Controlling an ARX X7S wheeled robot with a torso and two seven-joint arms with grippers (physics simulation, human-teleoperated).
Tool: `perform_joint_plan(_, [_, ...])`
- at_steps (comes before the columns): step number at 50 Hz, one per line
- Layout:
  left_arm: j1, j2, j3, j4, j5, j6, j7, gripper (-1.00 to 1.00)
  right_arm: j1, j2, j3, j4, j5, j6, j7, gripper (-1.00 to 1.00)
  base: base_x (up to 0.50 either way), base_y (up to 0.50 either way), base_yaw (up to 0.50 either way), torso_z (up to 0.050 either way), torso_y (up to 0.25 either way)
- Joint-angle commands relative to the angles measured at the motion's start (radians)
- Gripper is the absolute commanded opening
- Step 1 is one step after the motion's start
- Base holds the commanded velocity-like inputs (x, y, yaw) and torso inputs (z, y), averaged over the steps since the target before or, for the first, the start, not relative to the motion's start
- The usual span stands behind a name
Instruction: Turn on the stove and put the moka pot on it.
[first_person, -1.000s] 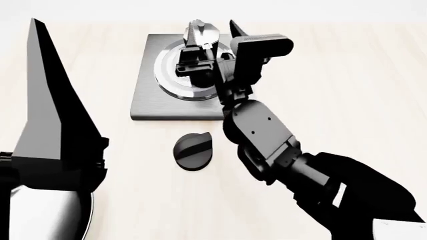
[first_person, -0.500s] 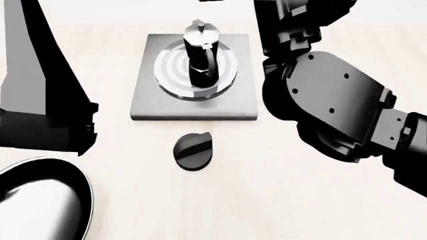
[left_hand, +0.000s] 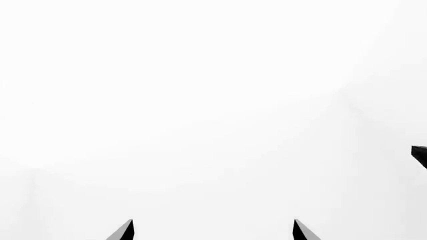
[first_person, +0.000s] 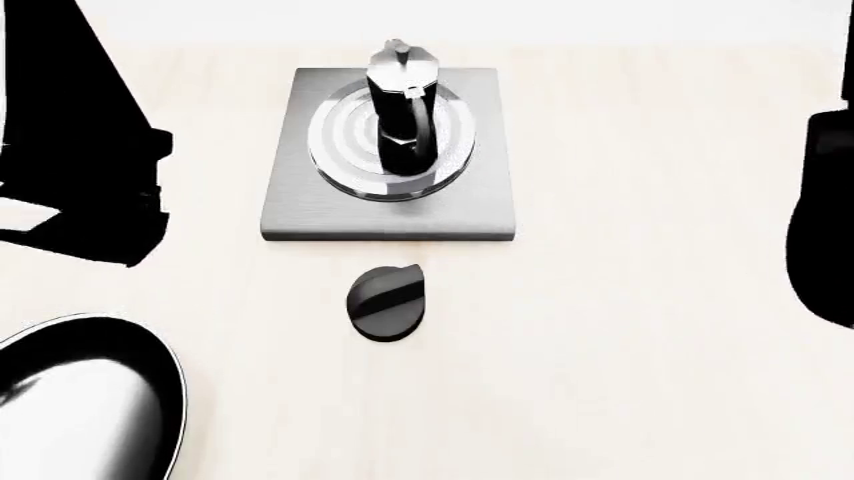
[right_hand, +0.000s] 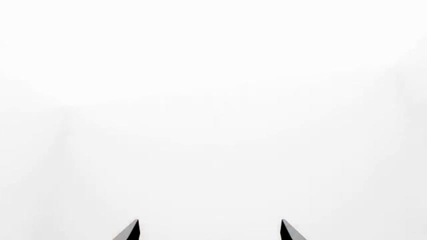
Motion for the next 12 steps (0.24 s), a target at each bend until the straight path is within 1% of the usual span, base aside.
perform_joint_plan(1, [-0.088,0.021,-0.079,0.058,-0.045,-0.086,-0.010,1.00,0.076,0.187,0.015,-0.236,-0.056,0.105,0.090,1.00,0.00,0.00,0.00,0.000,0.000])
perform_joint_plan(4, [-0.103,0.033,-0.083,0.068,-0.054,-0.111,-0.015,1.00,0.078,0.222,0.021,-0.282,-0.051,0.099,0.098,1.00,0.00,0.00,0.00,0.000,0.000])
perform_joint_plan(7, [-0.144,0.038,-0.064,0.070,-0.061,-0.100,-0.025,1.00,0.093,0.262,0.030,-0.335,-0.056,0.113,0.107,1.00,0.00,0.00,0.00,0.000,0.000])
perform_joint_plan(12, [-0.147,0.035,-0.063,0.071,-0.049,-0.092,-0.025,1.00,0.110,0.306,0.046,-0.372,-0.052,0.122,0.108,1.00,0.00,0.00,0.00,0.000,0.000])
